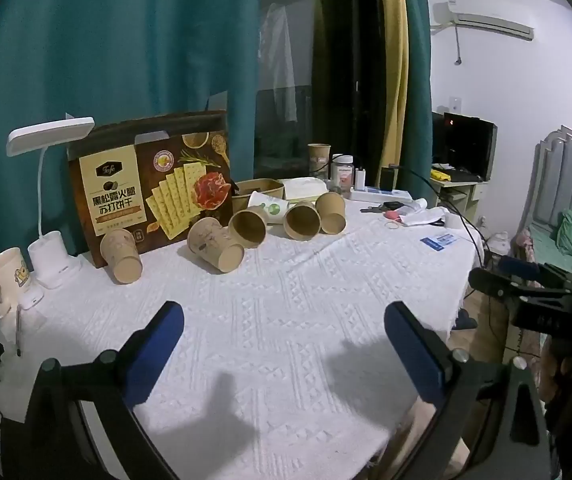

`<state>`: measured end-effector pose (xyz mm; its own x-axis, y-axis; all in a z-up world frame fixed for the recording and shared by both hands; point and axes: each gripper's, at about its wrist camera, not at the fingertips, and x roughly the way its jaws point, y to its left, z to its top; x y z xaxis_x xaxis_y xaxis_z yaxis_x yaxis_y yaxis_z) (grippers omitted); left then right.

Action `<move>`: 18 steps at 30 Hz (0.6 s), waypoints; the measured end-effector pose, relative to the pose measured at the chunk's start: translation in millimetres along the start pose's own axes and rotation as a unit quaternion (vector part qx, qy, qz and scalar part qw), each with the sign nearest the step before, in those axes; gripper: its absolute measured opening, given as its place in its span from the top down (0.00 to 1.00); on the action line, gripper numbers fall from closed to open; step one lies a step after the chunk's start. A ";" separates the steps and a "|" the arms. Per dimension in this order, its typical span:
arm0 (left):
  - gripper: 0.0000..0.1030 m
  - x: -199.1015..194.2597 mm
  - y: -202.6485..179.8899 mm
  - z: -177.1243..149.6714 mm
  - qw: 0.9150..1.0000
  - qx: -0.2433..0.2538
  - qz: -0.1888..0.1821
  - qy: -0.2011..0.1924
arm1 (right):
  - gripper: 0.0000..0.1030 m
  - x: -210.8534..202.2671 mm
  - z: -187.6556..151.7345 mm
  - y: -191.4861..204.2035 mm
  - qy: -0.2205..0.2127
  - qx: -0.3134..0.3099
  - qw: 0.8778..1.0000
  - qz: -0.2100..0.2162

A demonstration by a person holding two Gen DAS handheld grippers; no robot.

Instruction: Flip cup upright

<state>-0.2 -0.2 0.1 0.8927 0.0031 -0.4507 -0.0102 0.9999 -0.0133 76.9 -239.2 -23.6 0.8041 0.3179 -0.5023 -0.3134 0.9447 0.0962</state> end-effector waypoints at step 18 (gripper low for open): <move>0.02 0.2 -5.3 7.1 1.000 0.004 -0.001 -0.003 | 0.17 -4.4 6.0 -4.2 -0.004 0.004 1.000 -0.002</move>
<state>3.2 -5.3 6.4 0.8958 0.0009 -0.4444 -0.0044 1.0000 -0.0069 77.7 -244.1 -16.6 0.8088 0.3154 -0.4963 -0.3071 0.9463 0.1008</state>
